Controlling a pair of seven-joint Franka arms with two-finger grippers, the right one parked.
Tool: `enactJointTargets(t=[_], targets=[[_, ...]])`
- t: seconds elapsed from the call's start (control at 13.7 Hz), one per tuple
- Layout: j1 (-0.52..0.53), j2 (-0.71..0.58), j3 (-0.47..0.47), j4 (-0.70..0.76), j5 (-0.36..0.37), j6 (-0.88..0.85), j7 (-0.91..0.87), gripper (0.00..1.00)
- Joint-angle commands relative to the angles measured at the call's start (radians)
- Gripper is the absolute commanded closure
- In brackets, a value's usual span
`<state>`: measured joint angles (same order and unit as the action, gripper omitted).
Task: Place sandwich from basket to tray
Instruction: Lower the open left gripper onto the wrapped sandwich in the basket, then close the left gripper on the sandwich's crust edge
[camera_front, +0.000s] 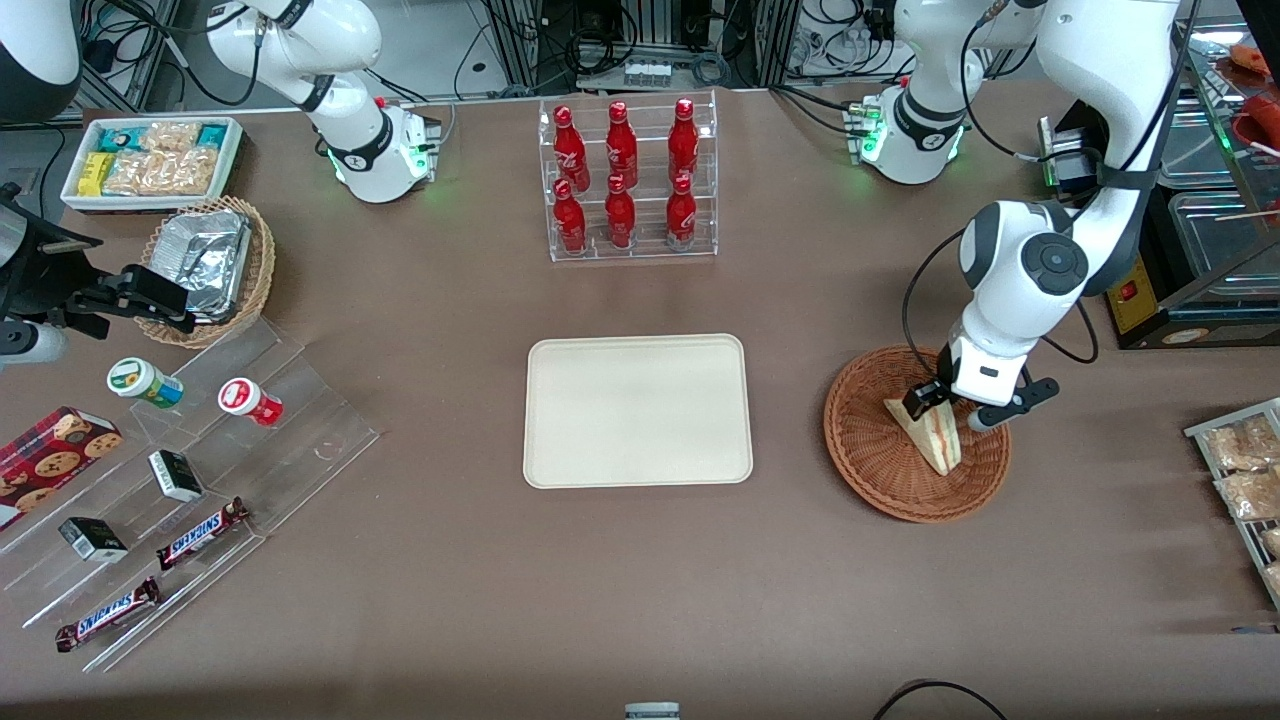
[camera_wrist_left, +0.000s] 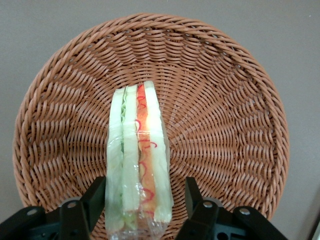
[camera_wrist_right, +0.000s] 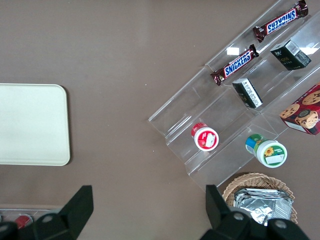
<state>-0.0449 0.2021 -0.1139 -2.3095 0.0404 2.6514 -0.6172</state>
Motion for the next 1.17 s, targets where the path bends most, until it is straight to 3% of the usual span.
enactJointTargets(t=[0.0,0.29,0.66,1.09], targets=[[0.0,0.017,-0.004,0.018,0.004,0.01,-0.018,0.55],[0.002,0.011,-0.004,0.016,0.01,0.005,-0.006,1.0],[0.0,-0.018,-0.004,0.03,0.016,-0.046,0.005,1.0],[0.0,-0.039,-0.004,0.289,0.016,-0.499,0.073,1.0]])
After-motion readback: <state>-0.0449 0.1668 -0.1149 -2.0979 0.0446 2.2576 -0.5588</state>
